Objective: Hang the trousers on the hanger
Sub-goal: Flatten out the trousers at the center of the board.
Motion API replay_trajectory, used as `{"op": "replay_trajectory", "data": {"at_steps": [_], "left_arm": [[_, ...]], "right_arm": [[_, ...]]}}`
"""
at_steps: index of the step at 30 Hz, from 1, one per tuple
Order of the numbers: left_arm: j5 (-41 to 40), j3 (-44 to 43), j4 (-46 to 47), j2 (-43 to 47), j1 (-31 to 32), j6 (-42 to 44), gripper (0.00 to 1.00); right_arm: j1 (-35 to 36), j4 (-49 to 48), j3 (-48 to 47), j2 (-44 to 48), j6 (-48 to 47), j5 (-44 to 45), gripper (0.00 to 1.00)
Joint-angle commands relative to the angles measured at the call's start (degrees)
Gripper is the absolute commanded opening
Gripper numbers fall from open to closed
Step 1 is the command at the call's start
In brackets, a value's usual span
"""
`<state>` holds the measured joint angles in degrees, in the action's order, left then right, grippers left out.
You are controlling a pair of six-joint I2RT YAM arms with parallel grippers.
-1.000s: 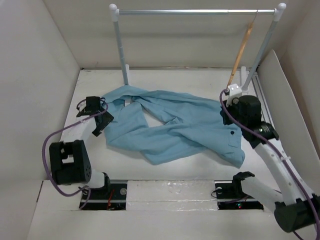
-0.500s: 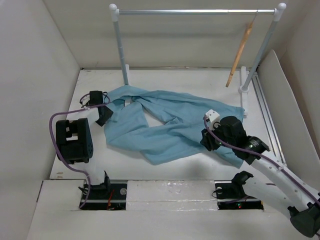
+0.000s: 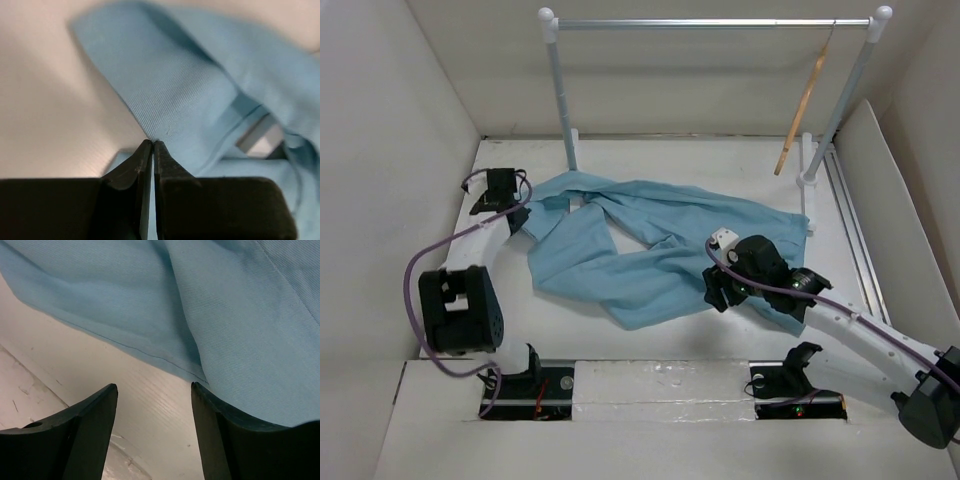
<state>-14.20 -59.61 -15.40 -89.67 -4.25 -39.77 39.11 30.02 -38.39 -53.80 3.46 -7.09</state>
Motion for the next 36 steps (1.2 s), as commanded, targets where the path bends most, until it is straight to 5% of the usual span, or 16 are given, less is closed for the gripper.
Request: {"op": "replay_trajectory", "data": {"at_steps": [1,6,13,18,19,20,23,26,28,29,33,36], "left_arm": [[-7.59,-4.02,-2.97,11.77,-0.23,2.59,0.00],[-15.34,-4.11,-7.71,10.22,-4.07,2.07,0.00],[0.91,10.72,-3.86,11.88,-20.24,2.22,0.00],[2.78,9.00,-5.42,12.41,-24.40,4.43,0.00],[2.51,7.42,-6.13,13.11,-24.40,4.52,0.04],[4.94,7.15,-6.40,13.55,-24.40,4.79,0.18],[9.26,7.84,-7.27,17.94,-22.05,4.79,0.50],[9.45,10.39,-8.24,26.02,-15.46,4.53,0.56],[9.45,13.36,-9.12,31.36,-5.80,3.56,0.53],[9.01,14.25,-11.56,32.27,-2.46,2.69,0.52],[4.20,16.91,-15.35,33.68,13.44,-3.29,0.57],[2.86,13.13,-17.90,28.34,21.03,-6.19,0.59]], "right_arm": [[0.61,-2.87,-1.76,-1.04,-0.73,0.85,0.66],[0.61,0.91,-4.32,-1.14,-1.88,4.63,0.68],[0.61,4.17,-6.70,0.89,-2.76,5.95,0.70],[-0.44,5.57,-6.96,1.07,-6.09,5.69,0.70],[-0.44,5.66,-6.96,1.15,-6.36,5.60,0.65],[-0.44,6.10,-7.05,1.50,-6.54,5.77,0.56],[-1.06,6.54,-6.61,1.85,-6.54,6.56,0.00],[-1.58,6.11,-6.43,1.60,-6.28,6.48,0.00],[-2.11,5.93,-7.04,0.72,-6.19,6.13,0.10],[-2.63,6.10,-7.31,0.37,-6.19,5.60,0.27],[-3.17,6.02,-7.58,-0.60,-5.31,5.16,0.59],[-4.39,4.61,-6.18,-1.13,-4.44,3.67,0.68]]}}
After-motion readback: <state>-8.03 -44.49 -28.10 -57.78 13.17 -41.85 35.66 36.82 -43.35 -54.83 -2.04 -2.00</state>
